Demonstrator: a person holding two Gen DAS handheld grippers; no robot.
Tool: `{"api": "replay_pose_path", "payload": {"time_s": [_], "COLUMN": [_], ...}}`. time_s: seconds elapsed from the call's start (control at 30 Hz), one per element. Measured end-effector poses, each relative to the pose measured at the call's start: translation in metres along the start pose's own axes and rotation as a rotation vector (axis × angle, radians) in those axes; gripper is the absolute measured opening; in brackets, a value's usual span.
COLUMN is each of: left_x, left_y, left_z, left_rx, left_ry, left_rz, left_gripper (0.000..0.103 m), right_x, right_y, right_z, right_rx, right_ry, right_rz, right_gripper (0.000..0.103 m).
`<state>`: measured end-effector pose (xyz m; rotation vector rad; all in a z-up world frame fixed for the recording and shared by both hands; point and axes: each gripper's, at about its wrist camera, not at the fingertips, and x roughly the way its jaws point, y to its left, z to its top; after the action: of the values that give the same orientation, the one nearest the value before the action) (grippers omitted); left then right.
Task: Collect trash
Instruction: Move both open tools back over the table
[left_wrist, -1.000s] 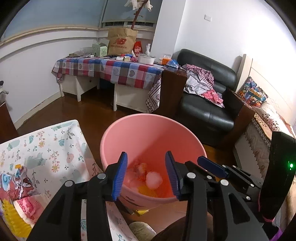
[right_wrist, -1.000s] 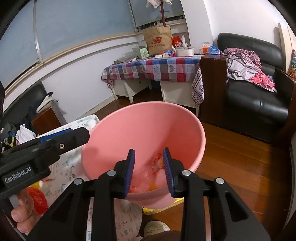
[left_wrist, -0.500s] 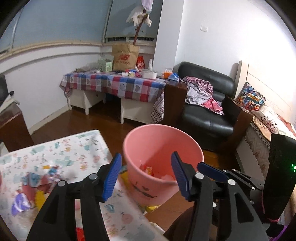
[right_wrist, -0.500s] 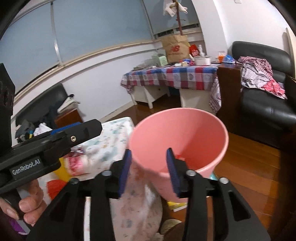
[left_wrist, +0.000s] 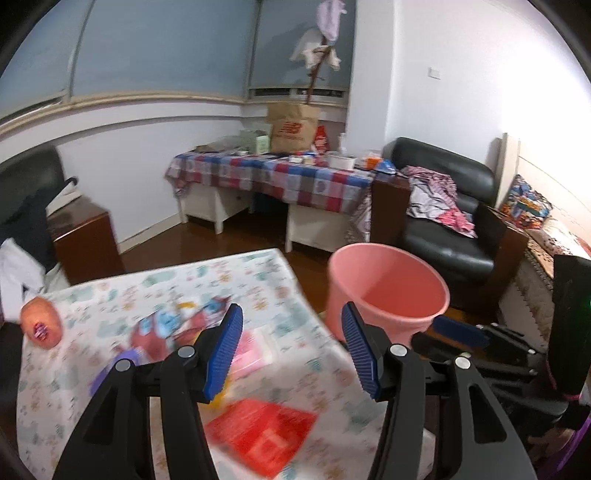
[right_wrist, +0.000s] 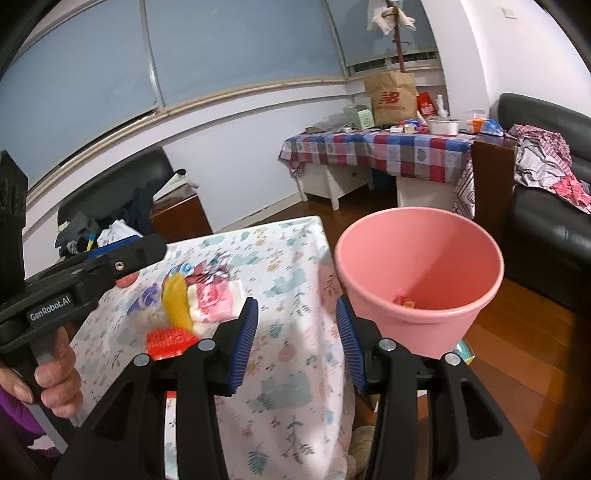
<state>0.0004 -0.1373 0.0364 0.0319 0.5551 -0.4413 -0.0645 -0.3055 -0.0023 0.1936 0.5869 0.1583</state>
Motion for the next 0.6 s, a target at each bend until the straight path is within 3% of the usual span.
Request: {"api": "replay_pose_path", "payload": {"time_s": [0.33, 0.6], "left_x": [-0.021, -0.02], "left_y": [0.071, 0.109], "left_z": [-0.046, -0.071], "left_rx": [-0.068, -0.133], "left_ry": [0.045, 0.096], "left_rz": [0.139, 0.196], "left_gripper": [0.055, 0.055], "right_x": [0.016, 0.032], "right_y": [0.021, 0.047], "right_z": [-0.01, -0.012], "right_rx": [-0.001, -0.028], "right_ry": [0.048, 0.082], "right_rz": [0.078, 0.14], "right_gripper": [0.045, 0.045]}}
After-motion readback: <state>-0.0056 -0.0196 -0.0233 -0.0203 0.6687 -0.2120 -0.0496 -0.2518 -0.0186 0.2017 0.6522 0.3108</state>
